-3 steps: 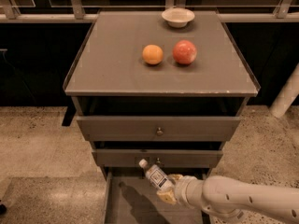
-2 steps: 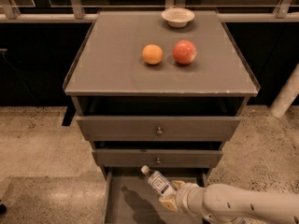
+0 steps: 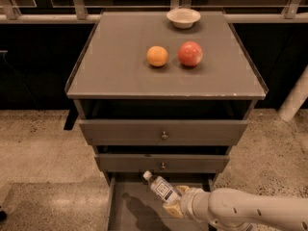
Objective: Pick blue plastic bottle from bottom drawer and place on counter
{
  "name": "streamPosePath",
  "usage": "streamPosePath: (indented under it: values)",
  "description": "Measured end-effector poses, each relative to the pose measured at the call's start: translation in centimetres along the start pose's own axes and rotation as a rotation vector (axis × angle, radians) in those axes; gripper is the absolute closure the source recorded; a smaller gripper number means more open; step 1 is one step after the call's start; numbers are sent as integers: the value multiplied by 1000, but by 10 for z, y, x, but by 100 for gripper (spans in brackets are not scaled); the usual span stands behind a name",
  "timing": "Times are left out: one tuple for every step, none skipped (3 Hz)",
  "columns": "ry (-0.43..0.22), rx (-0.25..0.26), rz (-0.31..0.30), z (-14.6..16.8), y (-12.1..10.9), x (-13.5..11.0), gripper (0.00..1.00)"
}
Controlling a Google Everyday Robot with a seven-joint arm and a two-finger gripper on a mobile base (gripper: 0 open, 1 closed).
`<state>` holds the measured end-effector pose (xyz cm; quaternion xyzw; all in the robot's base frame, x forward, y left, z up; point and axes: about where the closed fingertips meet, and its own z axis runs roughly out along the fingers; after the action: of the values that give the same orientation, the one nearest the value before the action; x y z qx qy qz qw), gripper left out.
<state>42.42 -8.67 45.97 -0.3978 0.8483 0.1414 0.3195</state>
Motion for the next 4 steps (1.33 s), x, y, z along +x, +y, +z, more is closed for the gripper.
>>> streamPosePath:
  values:
    - [-22,-14,-123,-38,21,-18,100]
    - [-51,25,-253,-105,34,-51,100]
    - [-57,77,-355,-166,29,-89,100]
    - [-70,110,-433,-208,19,-127,100]
